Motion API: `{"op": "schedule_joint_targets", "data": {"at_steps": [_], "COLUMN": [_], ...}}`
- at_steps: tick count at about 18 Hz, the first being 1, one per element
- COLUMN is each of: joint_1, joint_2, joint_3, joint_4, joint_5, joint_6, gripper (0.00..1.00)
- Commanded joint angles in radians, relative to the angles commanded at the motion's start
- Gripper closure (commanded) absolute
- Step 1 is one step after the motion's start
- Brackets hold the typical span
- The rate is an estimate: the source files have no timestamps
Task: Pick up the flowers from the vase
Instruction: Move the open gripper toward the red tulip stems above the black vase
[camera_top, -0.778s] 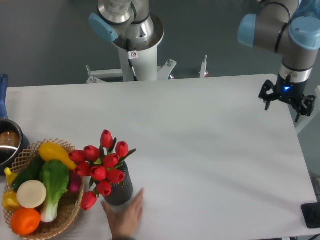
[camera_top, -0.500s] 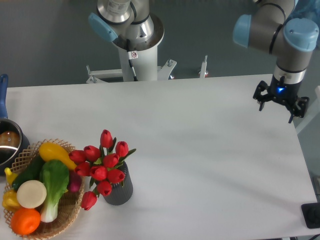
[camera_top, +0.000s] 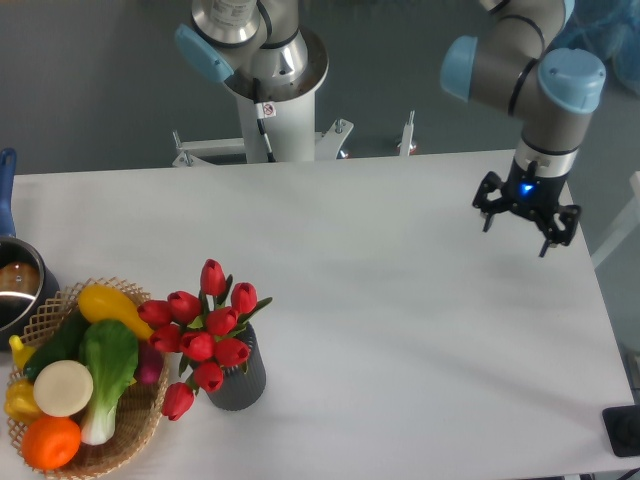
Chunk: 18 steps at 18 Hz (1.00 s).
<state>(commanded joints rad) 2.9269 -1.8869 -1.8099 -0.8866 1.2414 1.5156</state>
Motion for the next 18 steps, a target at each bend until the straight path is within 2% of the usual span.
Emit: {"op": "schedule_joint_targets", "data": {"at_steps": [2,4,8,10,13,16,18], "joint_1": [-0.018,-0.064,-0.146,-0.188,-0.218,-0.241,-0.262], "joint_2": [0.0,-0.003,-0.003,-0.021,-0.021,-0.008,0.021], "joint_3": [-0.041,-0.051,-0.04,-0.034,-0.034,-0.035,-0.037], "joint_4": [0.0,0.002,0.003,0.006,0.006,0.005,0.006], "joint_5": [-0.121,-0.207,-0.27,-0.28,-0.283,-0.313,-0.312], "joint_6": [-0.069,-0.141,-0.213,-0.218,-0.224,-0.302,-0.339], "gripper": [0.0,0.0,0.0,0.0,0.0,0.0,0.0]}}
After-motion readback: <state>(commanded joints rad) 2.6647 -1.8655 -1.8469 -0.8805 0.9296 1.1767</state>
